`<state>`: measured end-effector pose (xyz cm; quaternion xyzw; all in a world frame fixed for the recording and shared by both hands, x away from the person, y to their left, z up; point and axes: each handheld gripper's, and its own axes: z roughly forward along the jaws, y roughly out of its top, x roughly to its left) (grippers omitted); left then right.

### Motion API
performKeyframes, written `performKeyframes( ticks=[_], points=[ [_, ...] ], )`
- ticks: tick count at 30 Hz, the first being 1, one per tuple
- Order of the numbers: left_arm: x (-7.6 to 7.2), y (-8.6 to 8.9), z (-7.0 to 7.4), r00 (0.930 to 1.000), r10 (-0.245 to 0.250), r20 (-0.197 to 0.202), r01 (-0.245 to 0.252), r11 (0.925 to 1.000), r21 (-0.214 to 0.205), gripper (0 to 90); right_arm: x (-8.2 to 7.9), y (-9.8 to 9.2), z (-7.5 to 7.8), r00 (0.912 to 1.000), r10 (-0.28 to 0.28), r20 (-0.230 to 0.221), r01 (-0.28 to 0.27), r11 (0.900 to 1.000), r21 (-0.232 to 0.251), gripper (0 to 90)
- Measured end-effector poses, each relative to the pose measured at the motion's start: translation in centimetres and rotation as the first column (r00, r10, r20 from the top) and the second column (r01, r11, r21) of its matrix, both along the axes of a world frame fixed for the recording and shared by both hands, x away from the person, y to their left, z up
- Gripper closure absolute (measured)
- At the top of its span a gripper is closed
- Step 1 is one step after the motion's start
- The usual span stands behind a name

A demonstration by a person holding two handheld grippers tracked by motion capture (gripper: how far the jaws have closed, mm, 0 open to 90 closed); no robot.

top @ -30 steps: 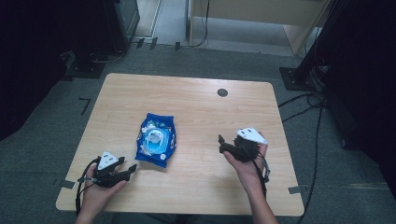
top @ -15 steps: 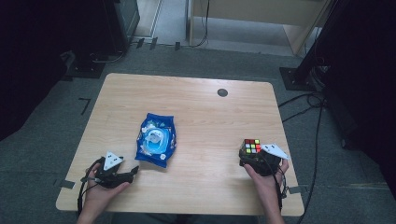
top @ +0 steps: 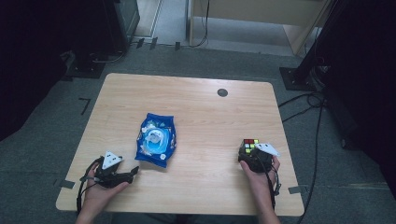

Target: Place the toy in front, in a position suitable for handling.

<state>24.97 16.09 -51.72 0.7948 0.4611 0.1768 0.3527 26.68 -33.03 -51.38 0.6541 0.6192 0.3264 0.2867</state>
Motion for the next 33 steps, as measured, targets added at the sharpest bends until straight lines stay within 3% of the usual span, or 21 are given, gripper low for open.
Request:
performKeyframes(
  ticks=[5,8,9,11,12,14,15,20,29,31,32,33],
  points=[
    [0.0,0.0,0.0,1.0,0.001,0.002,-0.001,1.0,0.005,21.3,-0.2,0.0,0.3,0.9991,0.015,0.039,-0.017,0.9994,0.031,34.5],
    [0.0,0.0,0.0,1.0,0.003,0.002,-0.003,1.0,-0.001,21.7,-0.8,1.7,0.9,0.9946,0.081,0.064,-0.085,0.995,0.053,34.5],
    [0.0,0.0,0.0,1.0,0.003,0.003,-0.003,1.0,-0.002,21.7,-0.8,1.7,0.9,0.9946,0.081,0.064,-0.085,0.995,0.053,34.5],
    [0.0,0.0,0.0,1.0,0.001,0.002,-0.001,1.0,-0.003,21.7,-1.1,3.2,1.1,0.9888,0.131,0.071,-0.135,0.9896,0.049,34.5],
    [0.0,0.0,0.0,1.0,0.0,0.002,0.0,1.0,-0.003,21.7,-1.4,4.9,1.1,0.9816,0.179,0.067,-0.182,0.982,0.049,34.6],
    [0.0,0.0,0.0,1.0,0.0,0.002,0.0,1.0,-0.003,21.7,-1.5,5.7,1.0,0.9773,0.202,0.065,-0.205,0.9779,0.044,34.6],
    [0.0,0.0,0.0,1.0,0.0,0.001,0.0,1.0,-0.004,21.7,-1.8,7.3,0.8,0.9681,0.244,0.059,-0.245,0.9691,0.025,34.5],
    [0.0,0.1,0.0,1.0,-0.005,0.0,0.005,0.9999,-0.01,22.1,-1.9,9.4,0.3,0.9586,0.282,0.039,-0.281,0.9594,-0.021,34.5],
    [0.0,0.1,0.0,1.0,-0.009,-0.001,0.009,0.9999,-0.013,22.3,-1.8,9.7,-0.1,0.9587,0.283,0.03,-0.282,0.9588,-0.034,33.8],
    [0.0,0.1,0.0,1.0,-0.009,0.0,0.009,0.9999,-0.012,22.3,-1.8,9.6,0.0,0.9545,0.296,0.035,-0.296,0.9552,-0.006,18.6],
    [0.0,0.1,0.0,1.0,-0.009,0.0,0.009,0.9999,-0.011,22.3,-1.8,9.3,0.5,0.9473,0.317,0.048,-0.317,0.9483,0.004,14.3],
    [0.0,0.1,0.0,0.9999,-0.01,0.0,0.01,0.9999,-0.012,22.3,-1.8,9.3,0.5,0.9473,0.317,0.048,-0.317,0.9483,0.004,14.3]
  ],
)
